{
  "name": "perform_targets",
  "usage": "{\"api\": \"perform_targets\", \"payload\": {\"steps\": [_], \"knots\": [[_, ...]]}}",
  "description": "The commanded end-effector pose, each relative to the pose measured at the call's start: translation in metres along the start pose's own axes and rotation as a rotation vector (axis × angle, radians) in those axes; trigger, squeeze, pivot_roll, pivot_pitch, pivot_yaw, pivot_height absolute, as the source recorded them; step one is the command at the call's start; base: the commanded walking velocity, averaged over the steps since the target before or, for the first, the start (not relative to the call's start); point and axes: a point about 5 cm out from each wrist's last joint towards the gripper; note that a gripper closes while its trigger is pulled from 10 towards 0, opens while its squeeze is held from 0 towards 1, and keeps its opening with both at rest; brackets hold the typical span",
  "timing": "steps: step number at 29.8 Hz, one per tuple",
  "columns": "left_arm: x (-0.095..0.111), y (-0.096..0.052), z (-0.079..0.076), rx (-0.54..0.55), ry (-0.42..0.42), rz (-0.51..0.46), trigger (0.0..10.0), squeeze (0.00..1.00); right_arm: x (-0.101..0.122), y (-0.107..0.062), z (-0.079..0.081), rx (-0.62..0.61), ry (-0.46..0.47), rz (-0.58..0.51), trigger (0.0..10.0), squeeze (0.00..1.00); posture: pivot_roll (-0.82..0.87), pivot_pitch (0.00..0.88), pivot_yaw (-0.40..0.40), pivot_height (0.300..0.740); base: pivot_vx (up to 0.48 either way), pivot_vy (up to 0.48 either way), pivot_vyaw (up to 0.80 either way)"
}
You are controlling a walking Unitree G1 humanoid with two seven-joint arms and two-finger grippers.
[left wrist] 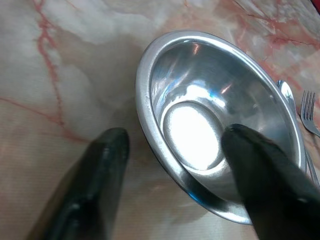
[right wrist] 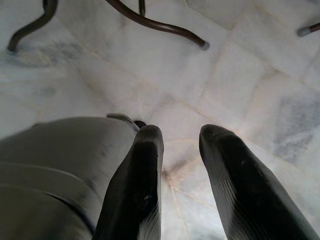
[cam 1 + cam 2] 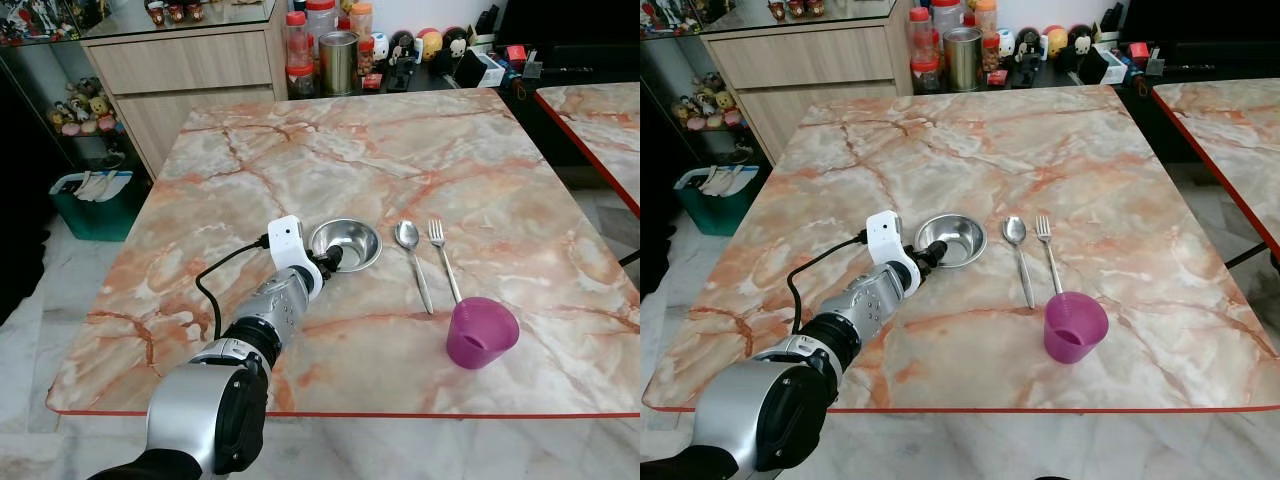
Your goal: Setting the table
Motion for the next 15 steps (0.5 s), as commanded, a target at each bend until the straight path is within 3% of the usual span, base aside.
{"api": "perform_targets", "payload": {"steps": [1,15], "knots": [[0.0057,0.0016,-0.0123,-0.027,-0.002,-0.028,0.0,0.00,-0.0022,-0.0014,0.0004,0.005,0.001,0.001,10.0,0.00,-0.16,0.087,0.049,0.740,0.000,0.000,0.00],[0.0069,0.0009,-0.0051,-0.003,0.017,-0.021,0.0,0.00,0.0012,0.0009,0.0072,0.020,0.002,0.001,10.0,0.00,-0.15,0.097,0.061,0.740,0.000,0.000,0.00]]}}
Point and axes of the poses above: a point about 5 cm out from each wrist's last joint towards the gripper, its own y axis pointing out of the wrist towards the gripper, its own x axis along the axis of the wrist's last joint, z = x × y, and after that the axes turned 6 degrees about -y, right-handed
